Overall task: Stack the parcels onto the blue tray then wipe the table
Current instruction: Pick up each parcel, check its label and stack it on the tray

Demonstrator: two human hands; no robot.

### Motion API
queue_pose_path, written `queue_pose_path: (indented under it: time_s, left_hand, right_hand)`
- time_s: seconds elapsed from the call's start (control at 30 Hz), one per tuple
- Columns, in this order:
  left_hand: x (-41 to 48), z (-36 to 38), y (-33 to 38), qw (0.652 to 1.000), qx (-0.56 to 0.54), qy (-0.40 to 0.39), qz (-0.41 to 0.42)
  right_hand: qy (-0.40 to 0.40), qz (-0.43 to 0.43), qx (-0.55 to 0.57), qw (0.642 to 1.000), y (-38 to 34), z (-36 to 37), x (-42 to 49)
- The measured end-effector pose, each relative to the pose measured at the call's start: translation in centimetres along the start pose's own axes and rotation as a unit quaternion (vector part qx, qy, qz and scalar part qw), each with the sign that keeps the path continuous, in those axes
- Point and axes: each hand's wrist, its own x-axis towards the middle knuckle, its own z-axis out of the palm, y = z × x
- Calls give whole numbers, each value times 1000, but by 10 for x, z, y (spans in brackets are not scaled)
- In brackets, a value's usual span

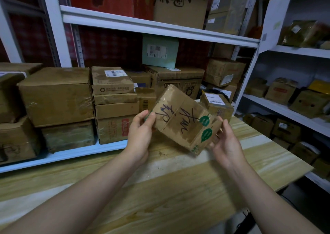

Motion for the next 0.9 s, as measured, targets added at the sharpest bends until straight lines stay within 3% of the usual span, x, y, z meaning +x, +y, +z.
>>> queue_pose_path:
  time_s: [0.2,0.63,0.77,0.9]
  left_hand:
    - [-3,3,0,999,6,27,39]
    - [-8,-4,3,991,42,-69,107]
    - [-7,-8,4,990,62,-70,104]
    - [-4,-9,2,995,69,-56,51]
  right_hand:
    - [15,3,-6,1000,0,7,-6]
    - [38,76,67,994,9,4,-4]
    - [30,79,72,994,8,4,-5]
    - [23,46,68,996,8,8,-5]
